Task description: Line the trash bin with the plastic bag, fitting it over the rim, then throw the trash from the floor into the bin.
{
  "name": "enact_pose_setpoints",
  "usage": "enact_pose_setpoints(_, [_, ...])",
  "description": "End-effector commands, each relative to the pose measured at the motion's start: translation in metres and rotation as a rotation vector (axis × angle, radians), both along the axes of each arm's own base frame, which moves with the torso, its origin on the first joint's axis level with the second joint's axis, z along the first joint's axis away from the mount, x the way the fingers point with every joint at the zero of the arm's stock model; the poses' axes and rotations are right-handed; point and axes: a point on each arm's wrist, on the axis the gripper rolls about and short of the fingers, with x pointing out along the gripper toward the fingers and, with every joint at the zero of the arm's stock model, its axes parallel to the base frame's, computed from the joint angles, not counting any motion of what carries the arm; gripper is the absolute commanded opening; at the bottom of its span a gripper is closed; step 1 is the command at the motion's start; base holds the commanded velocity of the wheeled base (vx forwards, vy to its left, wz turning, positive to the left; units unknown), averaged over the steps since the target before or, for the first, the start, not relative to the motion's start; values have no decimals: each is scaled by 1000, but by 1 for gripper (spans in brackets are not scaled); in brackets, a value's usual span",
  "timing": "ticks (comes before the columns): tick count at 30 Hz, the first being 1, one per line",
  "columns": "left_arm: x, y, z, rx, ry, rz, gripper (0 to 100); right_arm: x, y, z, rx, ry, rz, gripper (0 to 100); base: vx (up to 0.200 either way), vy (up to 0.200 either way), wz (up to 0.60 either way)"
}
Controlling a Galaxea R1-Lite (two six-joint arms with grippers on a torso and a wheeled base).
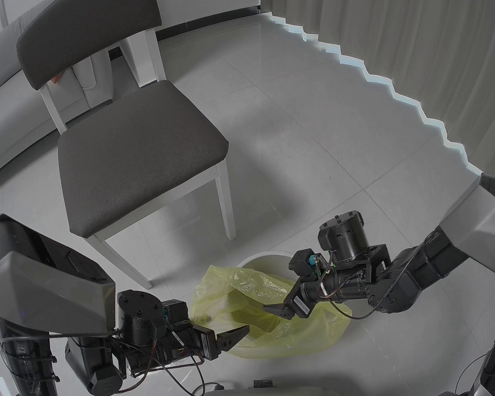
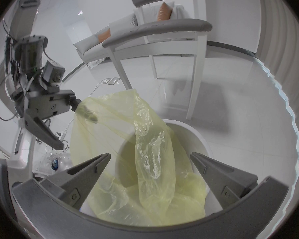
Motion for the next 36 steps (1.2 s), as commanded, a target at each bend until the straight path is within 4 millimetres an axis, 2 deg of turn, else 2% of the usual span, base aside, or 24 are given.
enact_pose_setpoints(1, [1, -1, 2, -13, -18, 0, 100, 10, 11, -24, -38, 18, 25, 100, 0, 0, 0])
enact_pose_setpoints(11, [1, -2, 4, -18, -26, -5, 100, 21, -1, -38, -102, 15, 34, 100, 0, 0, 0])
enact_pose_setpoints(12, [1, -2, 4, -18, -26, -5, 100, 21, -1, -38, -102, 15, 34, 0, 0, 0, 0])
enact_pose_setpoints(21, [8, -3, 6, -35, -39, 15, 100, 39, -12, -23, -78, -34, -15, 0, 0, 0, 0])
enact_pose_setpoints(25, [14, -4, 9, -51, -63, 29, 100, 45, -21, -6, -59, -66, -44, 0, 0, 0, 0])
enact_pose_setpoints(31, [28, -11, 16, -87, -120, 50, 100, 57, -39, 32, -39, -103, -97, 0, 0, 0, 0])
enact_pose_setpoints(36, [35, -14, 17, -97, -137, 55, 100, 63, -46, 45, -31, -121, -119, 0, 0, 0, 0])
